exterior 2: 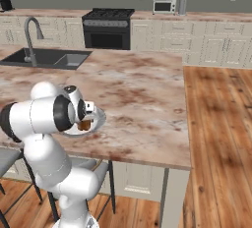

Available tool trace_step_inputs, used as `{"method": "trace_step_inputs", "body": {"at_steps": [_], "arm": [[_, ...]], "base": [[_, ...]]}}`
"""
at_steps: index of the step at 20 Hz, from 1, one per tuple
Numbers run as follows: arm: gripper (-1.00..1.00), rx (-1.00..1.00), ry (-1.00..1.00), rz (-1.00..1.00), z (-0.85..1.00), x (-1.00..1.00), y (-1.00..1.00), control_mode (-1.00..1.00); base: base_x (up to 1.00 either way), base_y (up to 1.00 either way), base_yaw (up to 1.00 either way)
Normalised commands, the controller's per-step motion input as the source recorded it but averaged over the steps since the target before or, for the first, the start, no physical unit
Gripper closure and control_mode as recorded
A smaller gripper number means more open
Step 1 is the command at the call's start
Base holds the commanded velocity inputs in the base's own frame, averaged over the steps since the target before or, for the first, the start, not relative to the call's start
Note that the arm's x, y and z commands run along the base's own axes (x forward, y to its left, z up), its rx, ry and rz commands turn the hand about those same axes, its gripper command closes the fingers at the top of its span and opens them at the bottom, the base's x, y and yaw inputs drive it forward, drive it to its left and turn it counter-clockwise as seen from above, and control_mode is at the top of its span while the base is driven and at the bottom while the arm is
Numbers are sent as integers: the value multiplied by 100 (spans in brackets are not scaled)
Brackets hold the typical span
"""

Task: Move the hot dog bun to the plate on the dining table and place the condiment next to that plate. Then navigate to the fridge and take the sausage and place it on the plate as well.

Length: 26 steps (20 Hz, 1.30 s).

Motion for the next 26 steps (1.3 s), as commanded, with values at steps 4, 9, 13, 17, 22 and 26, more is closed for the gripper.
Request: {"method": "trace_step_inputs", "body": {"at_steps": [4, 9, 13, 17, 22, 26], "arm": [[-100, 0, 1, 0, 0, 42, 26, -100], [-100, 0, 0, 0, -6, 32, 2, -100], [-100, 0, 0, -1, 0, 0, 0, -100], [-100, 0, 0, -1, 34, -17, 0, -100], [-100, 9, -4, -1, 100, -82, -21, -100], [-100, 8, 0, -2, 100, -93, -43, -100]], "base": [[0, 0, 0], [0, 0, 0], [0, 0, 0], [0, 0, 0], [0, 0, 0], [0, 0, 0]]}}
